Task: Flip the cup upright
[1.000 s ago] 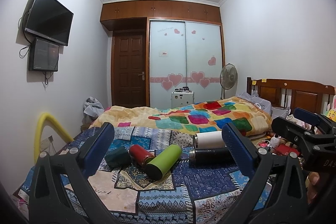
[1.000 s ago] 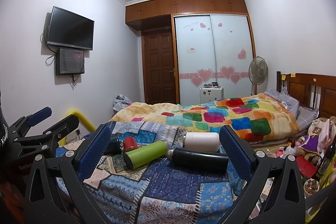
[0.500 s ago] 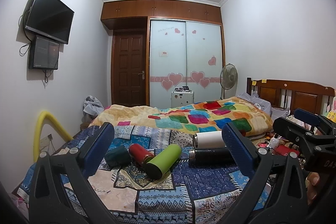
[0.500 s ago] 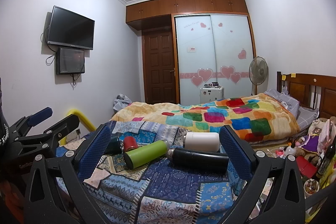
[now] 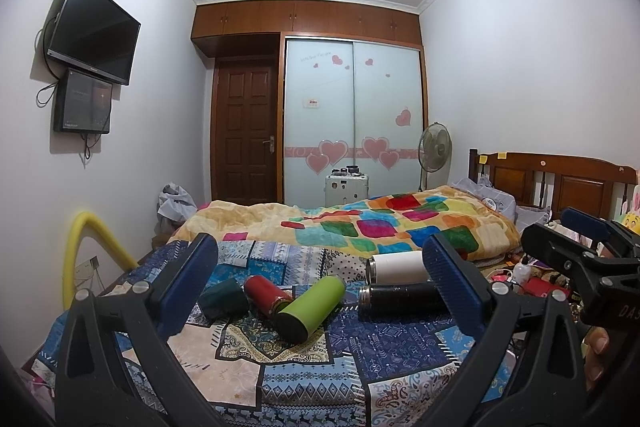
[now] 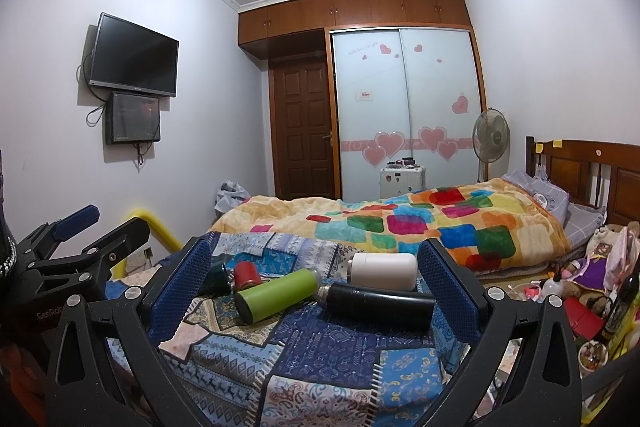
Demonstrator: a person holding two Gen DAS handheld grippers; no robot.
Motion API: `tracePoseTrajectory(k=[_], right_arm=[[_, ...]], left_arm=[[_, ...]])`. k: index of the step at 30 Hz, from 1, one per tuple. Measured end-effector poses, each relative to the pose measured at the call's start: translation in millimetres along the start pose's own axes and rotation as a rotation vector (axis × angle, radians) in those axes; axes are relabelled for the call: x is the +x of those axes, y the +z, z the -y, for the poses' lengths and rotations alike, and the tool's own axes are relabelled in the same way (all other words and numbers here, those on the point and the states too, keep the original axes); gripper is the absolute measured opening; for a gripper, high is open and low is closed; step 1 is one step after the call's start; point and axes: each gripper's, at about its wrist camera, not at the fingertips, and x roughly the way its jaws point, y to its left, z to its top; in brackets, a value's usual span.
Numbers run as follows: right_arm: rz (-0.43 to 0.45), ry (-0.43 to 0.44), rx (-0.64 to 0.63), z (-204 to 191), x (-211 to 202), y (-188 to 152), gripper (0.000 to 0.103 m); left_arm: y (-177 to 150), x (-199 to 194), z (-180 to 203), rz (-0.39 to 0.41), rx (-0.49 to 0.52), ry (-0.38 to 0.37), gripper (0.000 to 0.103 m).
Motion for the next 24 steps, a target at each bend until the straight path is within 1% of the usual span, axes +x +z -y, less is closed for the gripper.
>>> tracePoseTrajectory(k=[6,11,15,20,24], right_arm=[[-0.005,-0.001,0.000,0,2,-2,0.103],[-0.033,-0.006,-0.005,1,13,-8,0.103],[-0.089,-0.011,-0.012,8,33,-20,0.103],[-0.212,-0.026,-0.027,30,75,-37,0.103],[-0.328,-0.064,-0.075,54,112,-49,0.103]], left_arm=[[0,4,-1,-0.005,-0.003,-0.009,0.103],[-8,11,-1,-0.018,0.003,-0.012,0.103],[-18,28,-3,-0.051,0.008,-0.011,0.103],[-35,61,-8,-0.112,0.007,-0.009,0.103],[-51,93,-12,-0.167,0.004,-0.002,0.103]])
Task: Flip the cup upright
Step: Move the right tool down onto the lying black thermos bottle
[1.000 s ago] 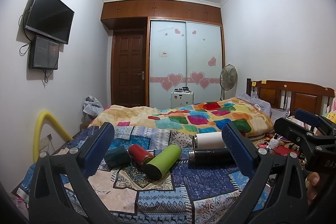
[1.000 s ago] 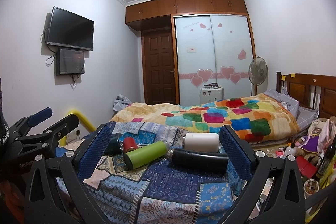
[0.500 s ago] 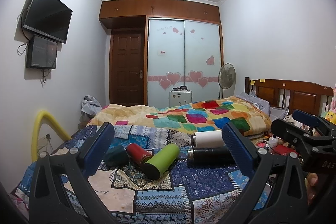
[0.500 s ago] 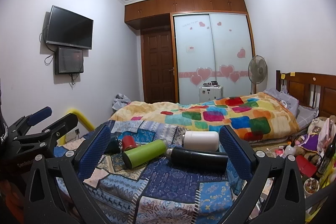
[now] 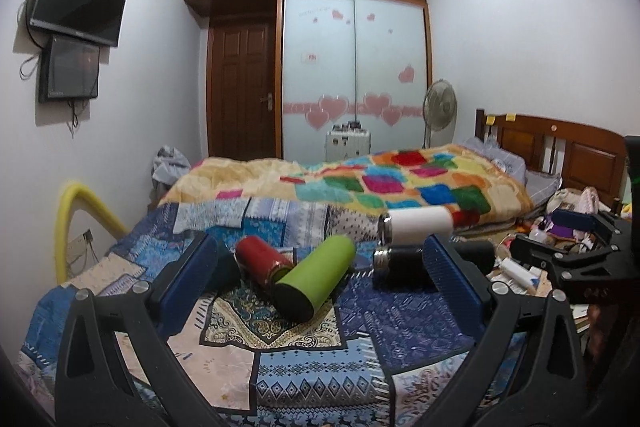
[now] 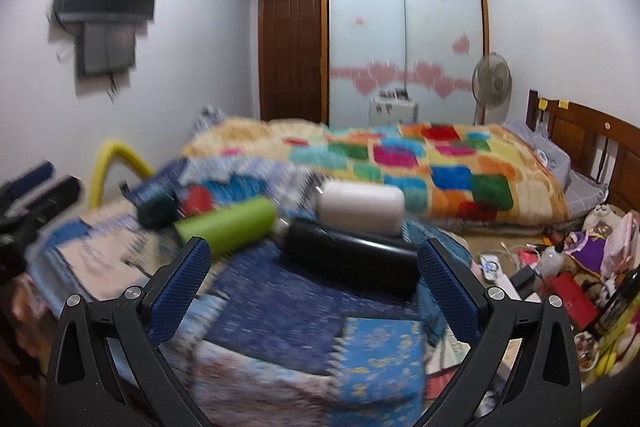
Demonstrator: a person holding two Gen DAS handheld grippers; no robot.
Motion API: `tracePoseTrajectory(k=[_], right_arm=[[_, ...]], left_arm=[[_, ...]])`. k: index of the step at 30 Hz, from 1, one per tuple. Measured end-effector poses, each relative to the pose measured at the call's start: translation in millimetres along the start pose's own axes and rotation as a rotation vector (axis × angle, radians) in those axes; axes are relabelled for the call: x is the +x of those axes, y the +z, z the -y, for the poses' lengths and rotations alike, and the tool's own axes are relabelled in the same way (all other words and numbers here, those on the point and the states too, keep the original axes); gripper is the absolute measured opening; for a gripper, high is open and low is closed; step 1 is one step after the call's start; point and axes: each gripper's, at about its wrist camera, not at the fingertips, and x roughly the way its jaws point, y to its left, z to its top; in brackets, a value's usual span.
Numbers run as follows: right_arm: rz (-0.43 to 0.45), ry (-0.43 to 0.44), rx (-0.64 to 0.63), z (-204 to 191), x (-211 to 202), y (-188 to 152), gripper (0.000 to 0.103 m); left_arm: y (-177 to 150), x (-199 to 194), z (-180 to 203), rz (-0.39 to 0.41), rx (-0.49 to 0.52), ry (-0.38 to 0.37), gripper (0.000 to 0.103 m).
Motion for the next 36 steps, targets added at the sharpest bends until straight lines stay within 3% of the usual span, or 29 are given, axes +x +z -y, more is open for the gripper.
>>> tracePoseTrajectory(k=[6,17,26,32,36], right_arm=[[-0.171,-0.038,-0.121,28,62,4,0.103],[-0.468,0.122,-0.309,43,151,10,0.103],[-0.679,0.251,-0.385,36,190,0,0.101],[-0.715,0.239,-0.439,28,198,-9,0.101],[-0.724,0.261,-0.439,25,191,-9,0.088]], left_arm=[[-17,47,-4,-0.085,-0.007,-0.018,0.103],[-38,112,15,-0.185,0.008,-0.053,0.103],[-50,135,34,-0.207,0.038,-0.076,0.103],[-58,147,36,-0.242,0.030,-0.084,0.103],[-62,149,36,-0.247,0.026,-0.081,0.103]])
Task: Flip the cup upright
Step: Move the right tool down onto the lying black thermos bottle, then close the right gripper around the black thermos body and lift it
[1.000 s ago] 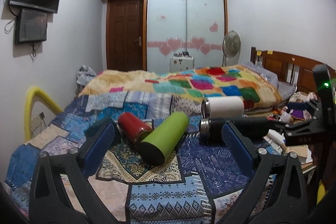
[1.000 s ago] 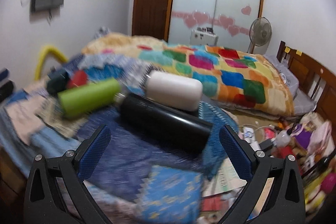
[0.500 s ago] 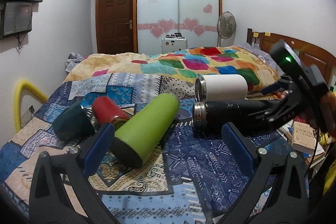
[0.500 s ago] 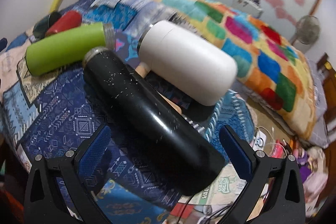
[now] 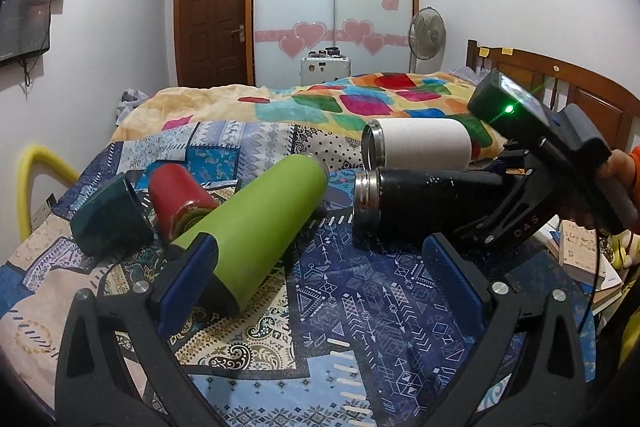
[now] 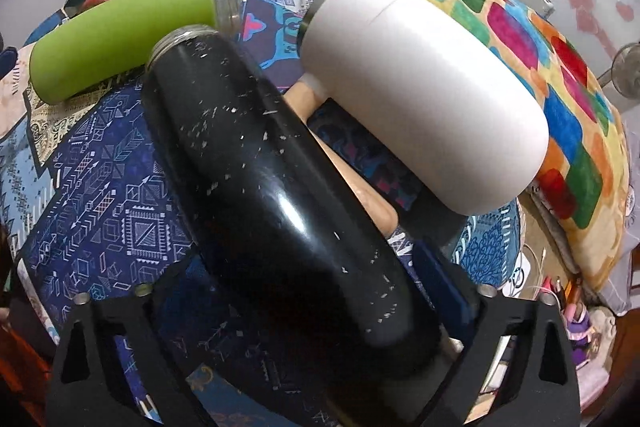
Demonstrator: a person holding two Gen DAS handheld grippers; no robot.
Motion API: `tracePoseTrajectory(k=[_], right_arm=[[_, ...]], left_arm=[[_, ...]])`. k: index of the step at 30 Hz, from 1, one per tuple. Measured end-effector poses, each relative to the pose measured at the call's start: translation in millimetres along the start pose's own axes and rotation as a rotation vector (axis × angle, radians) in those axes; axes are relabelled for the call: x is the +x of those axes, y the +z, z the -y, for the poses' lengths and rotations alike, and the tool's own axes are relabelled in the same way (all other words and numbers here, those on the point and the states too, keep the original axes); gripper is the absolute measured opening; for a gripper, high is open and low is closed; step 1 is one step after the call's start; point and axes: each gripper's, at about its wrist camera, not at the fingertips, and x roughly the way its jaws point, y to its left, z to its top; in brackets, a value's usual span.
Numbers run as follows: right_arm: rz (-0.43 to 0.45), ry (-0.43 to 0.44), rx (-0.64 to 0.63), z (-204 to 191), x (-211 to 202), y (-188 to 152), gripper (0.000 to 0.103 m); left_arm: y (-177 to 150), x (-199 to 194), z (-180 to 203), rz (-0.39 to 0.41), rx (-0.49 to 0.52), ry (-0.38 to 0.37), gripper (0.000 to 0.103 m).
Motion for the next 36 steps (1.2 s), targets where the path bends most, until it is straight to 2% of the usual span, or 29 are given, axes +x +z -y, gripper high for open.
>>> tracePoseTrajectory(k=[4,13,18,23,30,36], right_arm=[[-0.004,0.057,-0.021,-10,-10,-5,0.076],[0.006,0.073,0.021,-21,-6,0,0.075],[0.020,0.069,0.054,-27,-8,3,0.069],[0.035,0.069,0.083,-42,-18,-9,0.065],[0.119,0.058,0.116,-53,-45,-19,0.065],[0.190,0.048,0.092,-75,-74,-19,0.064]], left_arm=[[-4,2,-1,-0.005,-0.009,-0.004,0.103],[-5,-1,-5,-0.006,-0.021,0.002,0.103],[-4,-6,-9,-0.003,-0.037,0.005,0.103],[0,-15,-12,0.007,-0.043,0.012,0.103],[4,-38,-15,0.032,-0.032,0.030,0.103],[9,-63,-23,0.061,-0.039,0.043,0.103]])
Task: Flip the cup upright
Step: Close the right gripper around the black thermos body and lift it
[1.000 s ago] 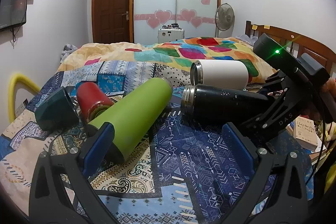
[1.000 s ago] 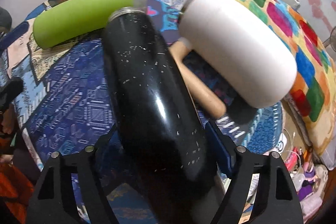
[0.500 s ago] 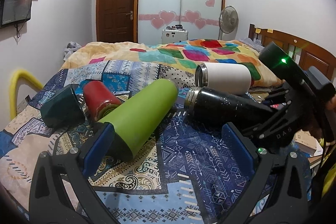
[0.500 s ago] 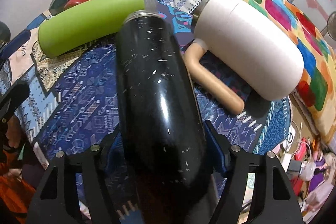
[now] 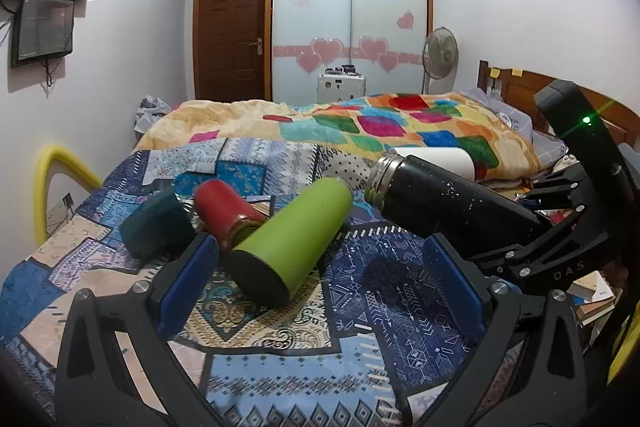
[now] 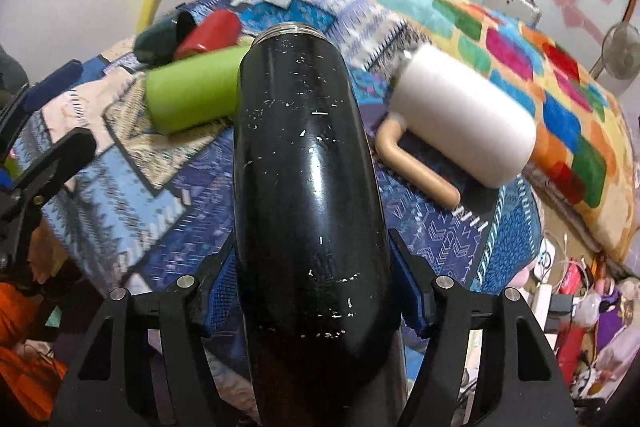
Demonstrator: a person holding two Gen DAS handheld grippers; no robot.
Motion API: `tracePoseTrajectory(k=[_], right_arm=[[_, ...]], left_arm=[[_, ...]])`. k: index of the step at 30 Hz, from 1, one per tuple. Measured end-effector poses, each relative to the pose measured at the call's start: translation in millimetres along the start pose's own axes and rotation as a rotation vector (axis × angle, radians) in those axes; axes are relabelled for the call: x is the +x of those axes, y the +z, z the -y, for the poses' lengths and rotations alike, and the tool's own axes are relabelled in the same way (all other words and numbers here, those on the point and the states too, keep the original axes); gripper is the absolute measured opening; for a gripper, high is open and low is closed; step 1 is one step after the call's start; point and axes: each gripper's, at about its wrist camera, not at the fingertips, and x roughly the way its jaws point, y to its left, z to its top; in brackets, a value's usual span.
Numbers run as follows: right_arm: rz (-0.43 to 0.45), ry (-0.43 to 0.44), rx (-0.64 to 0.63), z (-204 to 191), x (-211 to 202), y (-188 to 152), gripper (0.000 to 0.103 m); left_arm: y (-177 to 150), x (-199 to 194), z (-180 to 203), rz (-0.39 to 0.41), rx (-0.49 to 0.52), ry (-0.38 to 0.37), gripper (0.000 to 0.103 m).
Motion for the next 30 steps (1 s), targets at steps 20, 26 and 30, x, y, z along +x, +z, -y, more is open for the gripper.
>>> tracePoseTrajectory(k=[20,26,30], right_arm=[[-0.068,0.088,-0.161,-72,27,7,0.061],[-0.100,0.057,-0.171,-64,29,-4,0.061],[-0.118,0.045,-0.195,-64,32,-11,0.061]], left_arm=[[-19,-32,-58,-0.027,-0.067,0.070,0.103],[-24,-22,-57,-0.045,-0.084,0.054,0.103],[-27,-17,-52,-0.054,-0.082,0.043,0.103]])
